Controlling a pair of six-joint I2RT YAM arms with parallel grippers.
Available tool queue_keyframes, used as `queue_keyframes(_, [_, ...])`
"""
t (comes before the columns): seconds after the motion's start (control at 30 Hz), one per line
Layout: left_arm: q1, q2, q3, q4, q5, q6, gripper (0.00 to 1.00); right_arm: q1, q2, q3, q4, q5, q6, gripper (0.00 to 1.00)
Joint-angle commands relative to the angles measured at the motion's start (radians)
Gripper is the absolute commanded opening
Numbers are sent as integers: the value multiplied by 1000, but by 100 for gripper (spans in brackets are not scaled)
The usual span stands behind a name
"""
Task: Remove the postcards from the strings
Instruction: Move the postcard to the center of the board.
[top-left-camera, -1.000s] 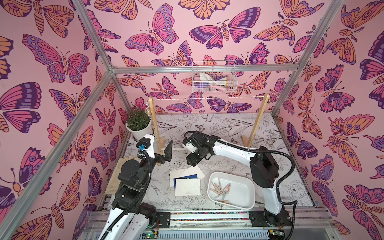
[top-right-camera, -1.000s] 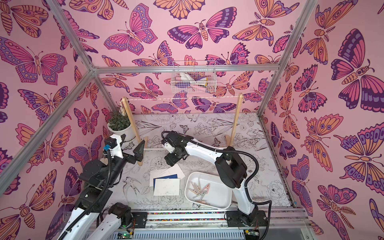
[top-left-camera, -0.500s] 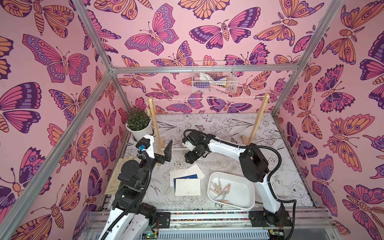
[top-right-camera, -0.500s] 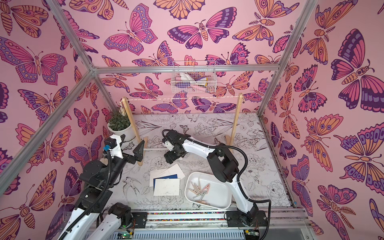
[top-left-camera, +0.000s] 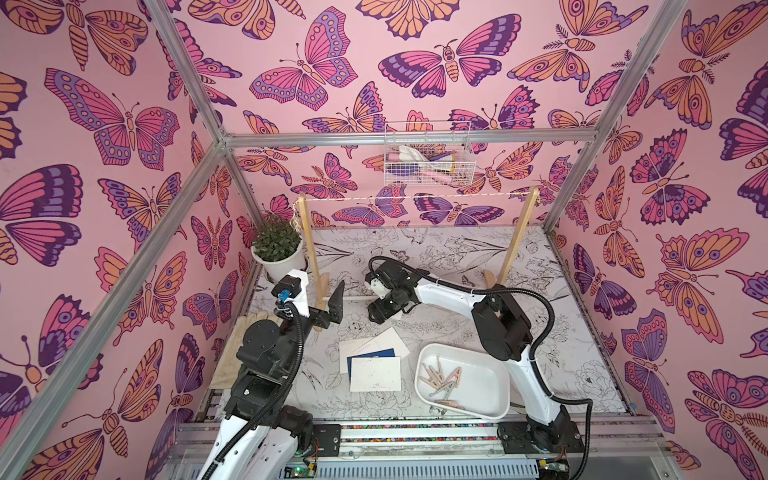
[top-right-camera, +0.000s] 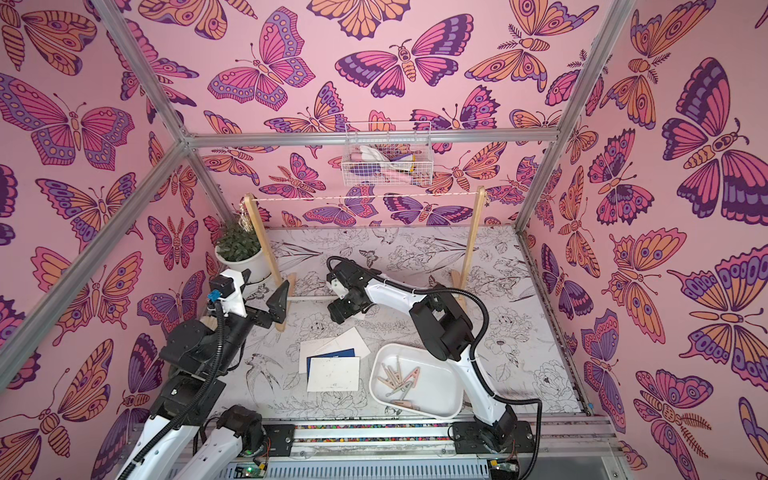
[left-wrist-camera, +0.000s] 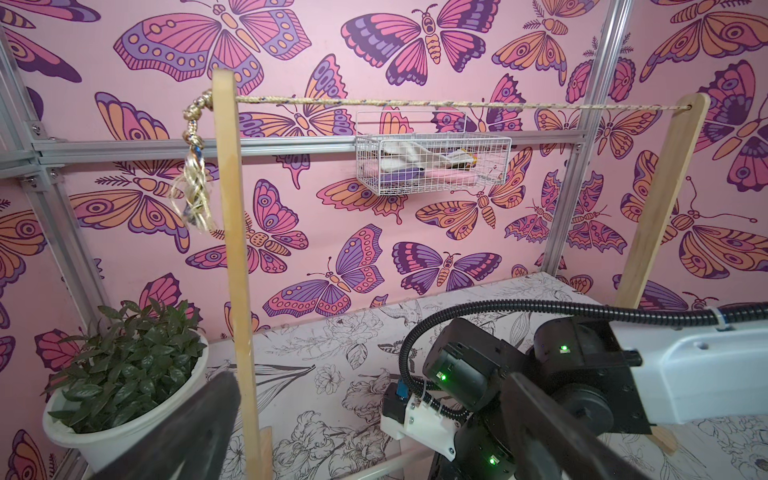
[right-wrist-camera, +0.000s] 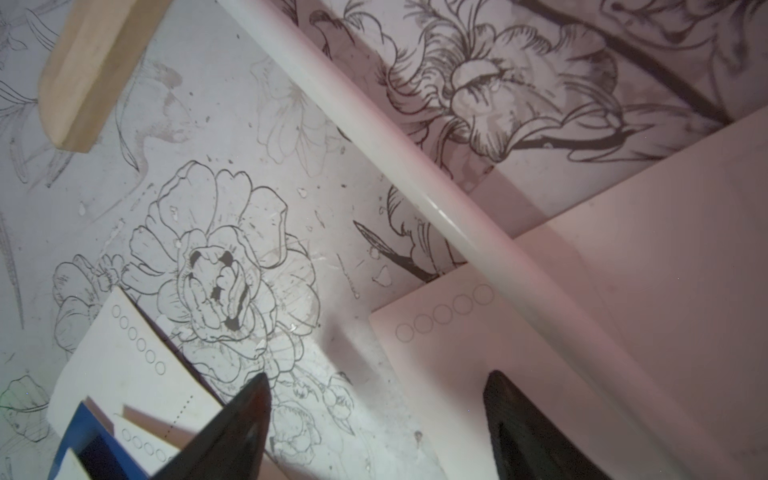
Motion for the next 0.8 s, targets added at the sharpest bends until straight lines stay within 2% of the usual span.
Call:
queue_keyframes(0.0, [8, -11, -14, 16, -14, 11, 100, -2, 3, -31, 28, -28, 21, 81])
queue_keyframes(0.33, [12, -11, -16, 19, -12, 8, 100, 10, -45, -130, 58, -79, 47, 80])
queue_keyframes(0.77, [13, -5, -14, 24, -8, 2, 100, 93, -127, -250, 53, -168, 86, 80])
